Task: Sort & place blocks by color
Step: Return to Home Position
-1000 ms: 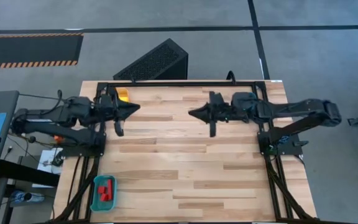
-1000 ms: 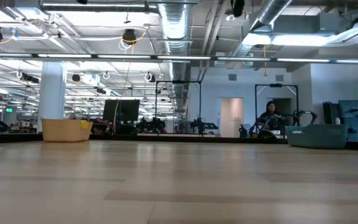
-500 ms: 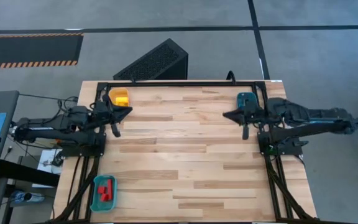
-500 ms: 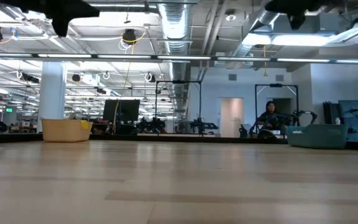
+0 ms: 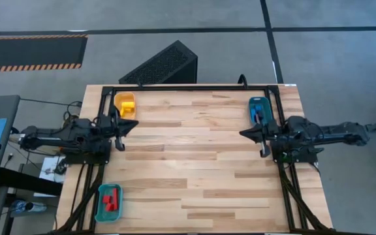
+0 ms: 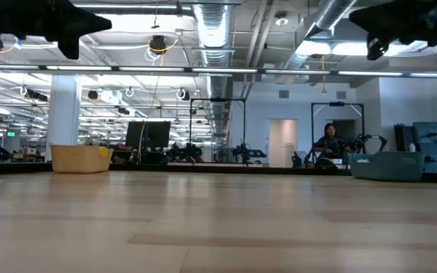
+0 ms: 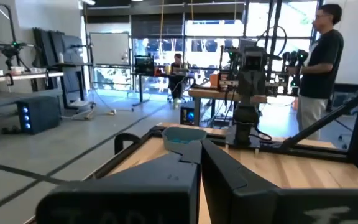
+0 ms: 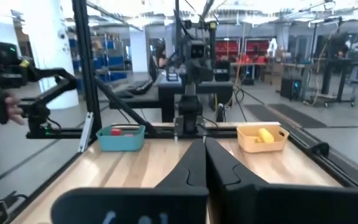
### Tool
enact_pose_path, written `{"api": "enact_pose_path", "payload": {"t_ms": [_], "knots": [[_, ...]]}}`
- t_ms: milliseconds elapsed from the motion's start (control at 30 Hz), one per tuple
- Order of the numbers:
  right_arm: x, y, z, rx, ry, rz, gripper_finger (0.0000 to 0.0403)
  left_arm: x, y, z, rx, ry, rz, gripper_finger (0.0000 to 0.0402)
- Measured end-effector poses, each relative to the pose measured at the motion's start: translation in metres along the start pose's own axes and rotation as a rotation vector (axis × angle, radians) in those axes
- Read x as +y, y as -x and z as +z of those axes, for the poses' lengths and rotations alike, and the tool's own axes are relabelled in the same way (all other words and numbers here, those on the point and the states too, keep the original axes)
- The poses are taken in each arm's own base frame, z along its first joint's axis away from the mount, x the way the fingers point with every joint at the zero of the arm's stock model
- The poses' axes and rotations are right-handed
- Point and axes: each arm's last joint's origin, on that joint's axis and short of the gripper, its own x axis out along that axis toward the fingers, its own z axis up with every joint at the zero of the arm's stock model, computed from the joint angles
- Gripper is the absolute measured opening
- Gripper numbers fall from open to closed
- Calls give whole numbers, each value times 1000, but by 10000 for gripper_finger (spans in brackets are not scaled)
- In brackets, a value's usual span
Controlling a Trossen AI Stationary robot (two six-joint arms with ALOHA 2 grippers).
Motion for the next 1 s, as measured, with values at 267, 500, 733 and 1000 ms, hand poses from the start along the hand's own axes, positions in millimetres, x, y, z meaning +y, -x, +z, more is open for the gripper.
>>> {"api": "enact_pose_path", "payload": {"t_ms": [267,500,733,1000], "knots": [[0,17,-17,-40,13,9,3,4,12,-12,-34,-11,1,0],[1,28,-29,-118,2,20,3,7,20,-23,-24,-18,21,0],[1,30,-46,-115,51,18,4,7,18,-37,47,-16,8,0],[0,29,-59,-16,77,19,9,5,14,-65,107,50,7,0]]}}
